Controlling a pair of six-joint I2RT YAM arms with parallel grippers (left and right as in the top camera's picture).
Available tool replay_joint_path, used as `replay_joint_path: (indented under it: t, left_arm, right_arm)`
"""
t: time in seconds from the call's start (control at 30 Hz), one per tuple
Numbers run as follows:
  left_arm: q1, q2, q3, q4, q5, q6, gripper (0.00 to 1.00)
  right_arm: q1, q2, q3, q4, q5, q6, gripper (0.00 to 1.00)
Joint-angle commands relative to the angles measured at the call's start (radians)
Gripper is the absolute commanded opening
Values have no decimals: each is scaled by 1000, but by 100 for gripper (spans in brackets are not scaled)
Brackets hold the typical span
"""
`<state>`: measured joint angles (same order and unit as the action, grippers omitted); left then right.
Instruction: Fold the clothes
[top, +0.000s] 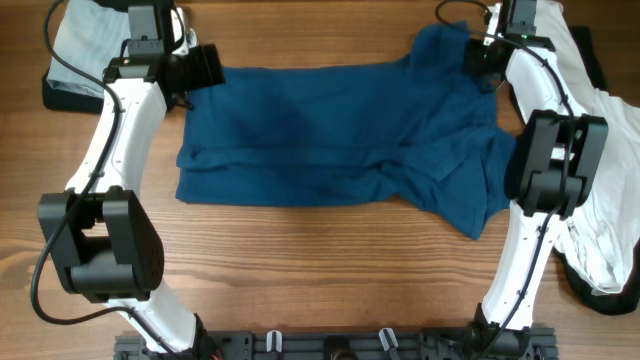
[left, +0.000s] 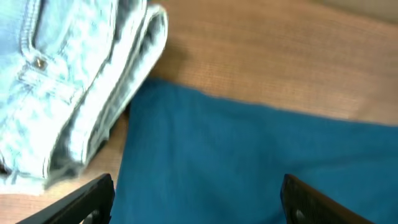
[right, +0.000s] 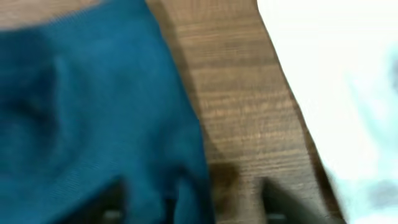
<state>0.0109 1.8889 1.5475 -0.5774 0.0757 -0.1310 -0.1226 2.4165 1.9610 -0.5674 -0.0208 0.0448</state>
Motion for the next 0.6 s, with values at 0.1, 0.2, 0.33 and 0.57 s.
replay_joint_path:
  t: [0.1, 0.2, 0.33, 0.57]
  left_arm:
    - [-3, 34, 10, 59, -29, 24, 84]
    - [-3, 61, 11, 74, -50, 40, 83]
    - [-3, 107, 12, 77, -51, 45, 83]
    - [-3, 119, 12, 19, -51, 45, 85]
  right_arm:
    - [0, -174, 35, -48, -64, -19, 88]
    - [1, -224, 35, -79, -86, -20, 89]
    - [6, -264, 35, -126, -93, -18, 89]
    - [8, -268, 35, -207, -93, -16, 90]
